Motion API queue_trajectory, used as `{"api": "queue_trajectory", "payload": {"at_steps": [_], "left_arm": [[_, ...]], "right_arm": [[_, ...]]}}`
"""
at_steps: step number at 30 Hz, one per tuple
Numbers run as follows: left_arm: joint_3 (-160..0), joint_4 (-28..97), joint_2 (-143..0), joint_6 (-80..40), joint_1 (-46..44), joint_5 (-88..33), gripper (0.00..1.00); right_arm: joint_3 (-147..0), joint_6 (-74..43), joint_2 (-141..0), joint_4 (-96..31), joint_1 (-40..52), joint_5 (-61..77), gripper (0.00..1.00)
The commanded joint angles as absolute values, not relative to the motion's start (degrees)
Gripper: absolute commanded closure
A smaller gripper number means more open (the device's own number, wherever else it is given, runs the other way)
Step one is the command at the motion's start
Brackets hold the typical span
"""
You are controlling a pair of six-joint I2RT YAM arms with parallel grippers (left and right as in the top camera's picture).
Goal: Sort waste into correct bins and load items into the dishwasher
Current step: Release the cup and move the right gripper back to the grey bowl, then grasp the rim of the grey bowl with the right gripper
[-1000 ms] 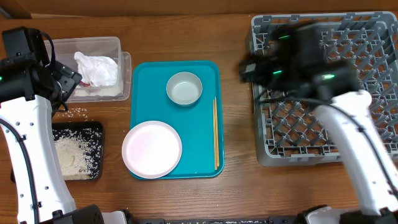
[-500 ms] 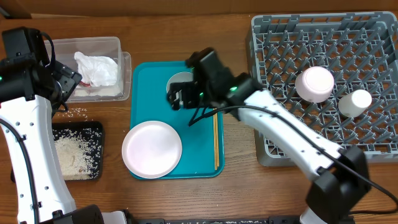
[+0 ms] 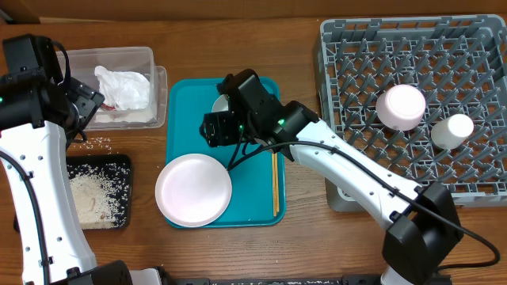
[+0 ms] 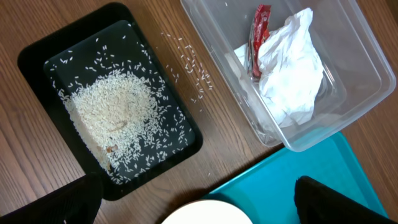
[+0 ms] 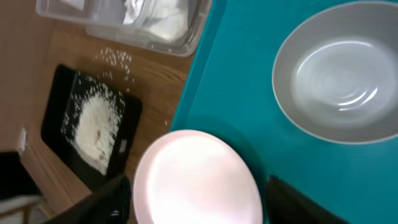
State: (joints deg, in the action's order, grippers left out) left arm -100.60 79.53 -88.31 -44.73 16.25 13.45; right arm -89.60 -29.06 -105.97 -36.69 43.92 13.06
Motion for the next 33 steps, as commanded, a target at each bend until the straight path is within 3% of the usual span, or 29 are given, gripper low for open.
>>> {"api": "queue_trajectory", "payload": {"at_steps": [1, 5, 19, 33], "left_arm": [[-100.9, 79.5, -88.8, -45.4, 16.5, 13.5, 0.0], [-100.9, 79.5, -88.8, -45.4, 16.5, 13.5, 0.0], [-100.9, 79.5, -88.8, -45.4, 16.5, 13.5, 0.0], [-100.9, 79.5, -88.8, -45.4, 16.5, 13.5, 0.0]], "right_arm": [[-89.6, -29.2, -108.8, -34.0, 45.5, 9.8, 0.36], [-89.6, -23.8, -113.5, -28.0, 47.2, 2.2, 0.43], [-89.6, -7.0, -122.5, -25.1, 47.5, -11.2, 0.3], [-96.2, -7.0, -121.1, -27.1, 47.5, -12.0, 0.3]]}}
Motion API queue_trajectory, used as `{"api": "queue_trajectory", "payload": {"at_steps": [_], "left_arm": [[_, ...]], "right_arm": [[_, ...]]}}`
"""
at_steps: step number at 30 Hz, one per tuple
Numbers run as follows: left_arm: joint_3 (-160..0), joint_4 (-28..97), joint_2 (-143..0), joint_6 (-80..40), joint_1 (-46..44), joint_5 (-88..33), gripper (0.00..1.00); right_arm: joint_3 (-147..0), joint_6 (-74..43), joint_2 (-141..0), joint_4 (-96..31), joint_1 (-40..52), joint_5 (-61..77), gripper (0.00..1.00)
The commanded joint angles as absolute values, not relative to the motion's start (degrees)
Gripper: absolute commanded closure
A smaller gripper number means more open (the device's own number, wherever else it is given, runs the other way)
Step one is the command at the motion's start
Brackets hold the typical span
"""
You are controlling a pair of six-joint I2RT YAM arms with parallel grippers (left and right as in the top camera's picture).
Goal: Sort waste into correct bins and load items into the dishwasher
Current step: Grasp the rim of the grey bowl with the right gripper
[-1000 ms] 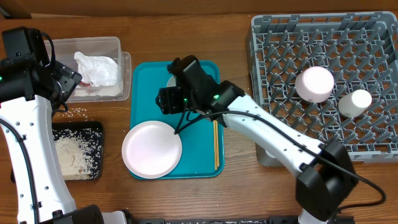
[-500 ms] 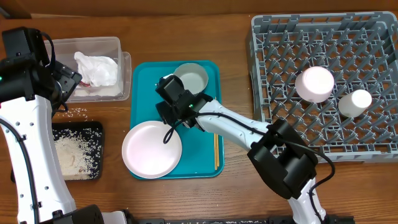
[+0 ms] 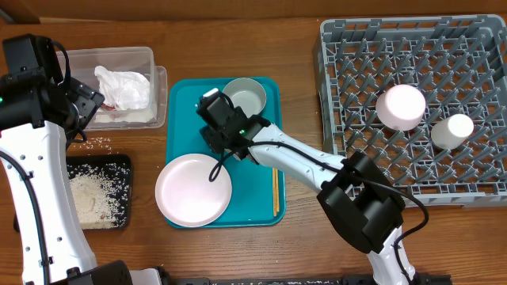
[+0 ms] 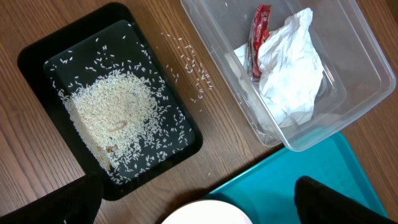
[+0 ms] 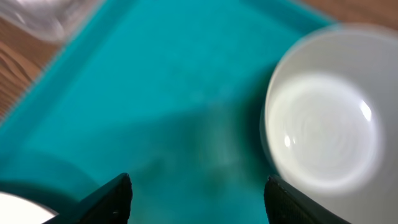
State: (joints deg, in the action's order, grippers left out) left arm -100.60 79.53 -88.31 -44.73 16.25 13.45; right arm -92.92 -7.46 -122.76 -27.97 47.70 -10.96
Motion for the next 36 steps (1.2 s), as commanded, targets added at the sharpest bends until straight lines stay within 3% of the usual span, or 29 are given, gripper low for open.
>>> {"api": "queue_trajectory", "payload": {"at_steps": [1, 8, 17, 22, 27, 36], "left_arm": [[-100.9, 79.5, -88.8, -45.4, 16.5, 13.5, 0.0], [-100.9, 79.5, -88.8, -45.4, 16.5, 13.5, 0.0], [-100.9, 79.5, -88.8, -45.4, 16.5, 13.5, 0.0], [-100.9, 79.5, -88.8, -45.4, 16.5, 13.5, 0.0], [-100.9, 79.5, -88.8, -45.4, 16.5, 13.5, 0.0], [-100.9, 79.5, -88.8, -45.4, 16.5, 13.5, 0.0]], "right_arm": [[-96.2, -7.0, -121.1, -26.1, 47.4, -12.0, 0.29], [-96.0, -7.0, -123.2, -21.9, 44.2, -11.9, 0.16], [-96.0, -7.2, -127.7, -23.2, 41.0, -5.4, 0.13], [-96.0, -7.3, -127.7, -25.0, 42.6, -2.4, 0.21], [-96.0, -7.3, -127.7, -26.8, 44.4, -2.5, 0.38], [-97.5, -7.8, -126.1, -30.9, 47.7, -7.9, 0.46]]}}
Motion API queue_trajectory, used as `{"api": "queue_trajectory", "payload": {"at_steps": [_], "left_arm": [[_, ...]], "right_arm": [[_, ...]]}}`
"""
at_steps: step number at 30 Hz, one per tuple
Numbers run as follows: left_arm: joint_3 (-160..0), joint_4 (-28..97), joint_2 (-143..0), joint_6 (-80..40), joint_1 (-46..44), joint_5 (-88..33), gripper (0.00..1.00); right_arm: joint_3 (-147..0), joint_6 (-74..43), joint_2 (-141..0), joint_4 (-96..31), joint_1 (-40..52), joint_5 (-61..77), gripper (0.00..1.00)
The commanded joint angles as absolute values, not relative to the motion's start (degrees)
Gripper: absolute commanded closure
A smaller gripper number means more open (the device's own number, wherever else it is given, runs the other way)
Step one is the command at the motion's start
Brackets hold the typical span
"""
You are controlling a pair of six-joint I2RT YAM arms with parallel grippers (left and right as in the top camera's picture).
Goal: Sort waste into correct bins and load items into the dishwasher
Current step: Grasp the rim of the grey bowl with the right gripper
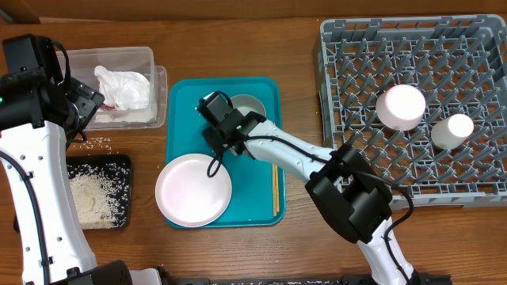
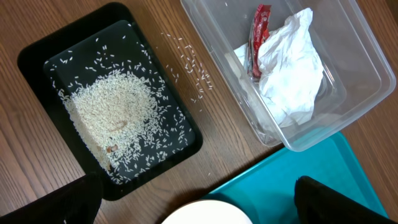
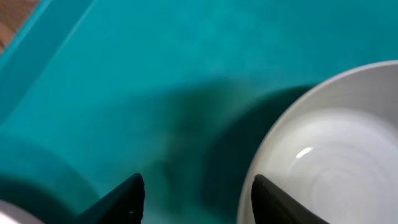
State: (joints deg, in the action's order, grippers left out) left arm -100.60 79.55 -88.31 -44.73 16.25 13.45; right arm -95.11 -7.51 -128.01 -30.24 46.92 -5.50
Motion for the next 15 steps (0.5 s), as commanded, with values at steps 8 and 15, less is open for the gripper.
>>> {"api": "queue_trajectory", "payload": {"at_steps": [8, 15], "left_arm": [[-100.9, 79.5, -88.8, -45.4, 16.5, 13.5, 0.0], [-100.9, 79.5, -88.8, -45.4, 16.5, 13.5, 0.0]], "right_arm": [[-98.2, -9.0, -125.3, -31.7, 47.5, -8.6, 0.58], [-98.2, -9.0, -125.3, -32.1, 47.6, -10.1, 0.72]]}}
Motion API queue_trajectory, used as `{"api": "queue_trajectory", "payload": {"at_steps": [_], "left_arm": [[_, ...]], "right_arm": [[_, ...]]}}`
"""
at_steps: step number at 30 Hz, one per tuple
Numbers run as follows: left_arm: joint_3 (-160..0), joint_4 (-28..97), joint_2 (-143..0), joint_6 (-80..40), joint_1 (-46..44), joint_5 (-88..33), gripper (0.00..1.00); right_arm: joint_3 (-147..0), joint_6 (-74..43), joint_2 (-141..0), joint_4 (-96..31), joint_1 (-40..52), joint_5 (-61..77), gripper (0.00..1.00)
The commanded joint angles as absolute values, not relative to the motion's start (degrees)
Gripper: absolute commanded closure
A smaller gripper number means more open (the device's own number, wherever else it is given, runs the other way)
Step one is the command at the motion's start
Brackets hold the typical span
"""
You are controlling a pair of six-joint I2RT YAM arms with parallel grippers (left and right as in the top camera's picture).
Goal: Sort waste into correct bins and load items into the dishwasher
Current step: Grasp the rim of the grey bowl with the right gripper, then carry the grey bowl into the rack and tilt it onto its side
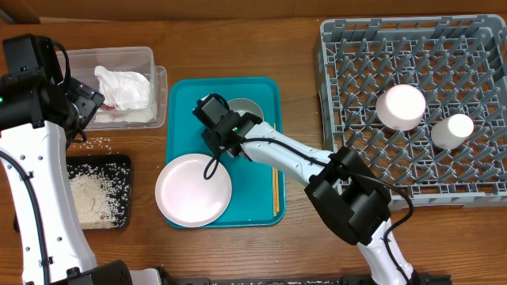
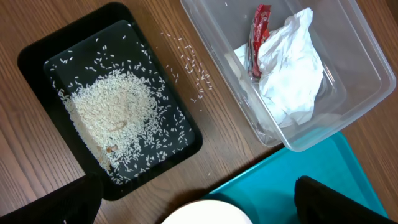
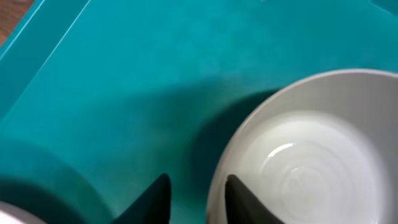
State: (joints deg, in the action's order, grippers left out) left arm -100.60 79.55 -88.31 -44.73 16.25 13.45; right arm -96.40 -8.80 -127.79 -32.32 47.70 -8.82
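Observation:
A grey bowl (image 1: 249, 106) (image 3: 305, 155) sits at the back of the teal tray (image 1: 181, 111). My right gripper (image 1: 228, 119) (image 3: 199, 199) is low over the tray, open but narrowed. Its jaws straddle the bowl's left rim, one finger inside and one outside with a gap left to the rim. A white plate (image 1: 193, 190) (image 2: 202, 219) lies at the tray's front left. Wooden chopsticks (image 1: 275, 186) lie along its right side. My left gripper (image 1: 83, 107) (image 2: 199, 205) hangs open and empty above the bins.
A grey dish rack (image 1: 412, 47) at the right holds a pink cup (image 1: 401, 106) and a white cup (image 1: 452, 130). A clear bin (image 1: 154, 87) (image 2: 348, 118) at the left holds crumpled tissue and a red wrapper. A black tray (image 1: 119, 168) (image 2: 37, 50) of rice lies below it, with stray grains on the wood.
My right gripper's fingers stand closer together than before, one on either side of the bowl's left rim. The left arm and all objects are where they were.
My right gripper was open, high over the tray with bowl and plate in its view. It then stood lower over the bare teal beside the bowl, then at the bowl's left rim. Now its jaws have narrowed across that rim. The left arm stayed still.

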Motion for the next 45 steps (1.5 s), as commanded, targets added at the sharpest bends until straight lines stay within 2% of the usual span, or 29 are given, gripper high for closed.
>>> {"api": "queue_trajectory", "payload": {"at_steps": [1, 6, 10, 14, 27, 37, 45], "left_arm": [[-100.9, 79.5, -88.8, -45.4, 16.5, 13.5, 0.0], [-100.9, 79.5, -88.8, -45.4, 16.5, 13.5, 0.0], [-100.9, 79.5, -88.8, -45.4, 16.5, 13.5, 0.0], [-100.9, 79.5, -88.8, -45.4, 16.5, 13.5, 0.0], [-100.9, 79.5, -88.8, -45.4, 16.5, 13.5, 0.0], [-100.9, 79.5, -88.8, -45.4, 16.5, 13.5, 0.0], [-100.9, 79.5, -88.8, -45.4, 16.5, 13.5, 0.0]], "right_arm": [[-98.2, -9.0, -125.3, -32.1, 47.6, -10.1, 0.73], [-98.2, -9.0, -125.3, -32.1, 47.6, -10.5, 0.8], [-98.7, -9.0, -125.2, -32.3, 47.7, -10.4, 0.91], [-99.8, -9.3, -124.9, -33.8, 47.7, -10.4, 0.95], [-113.6, -18.1, -117.8, -51.4, 44.7, -10.5, 0.96], [-115.5, -33.0, -102.3, -68.7, 25.3, -7.4, 0.96], [-115.4, -34.7, -98.6, -78.4, 3.3, 13.0, 0.96]]}}
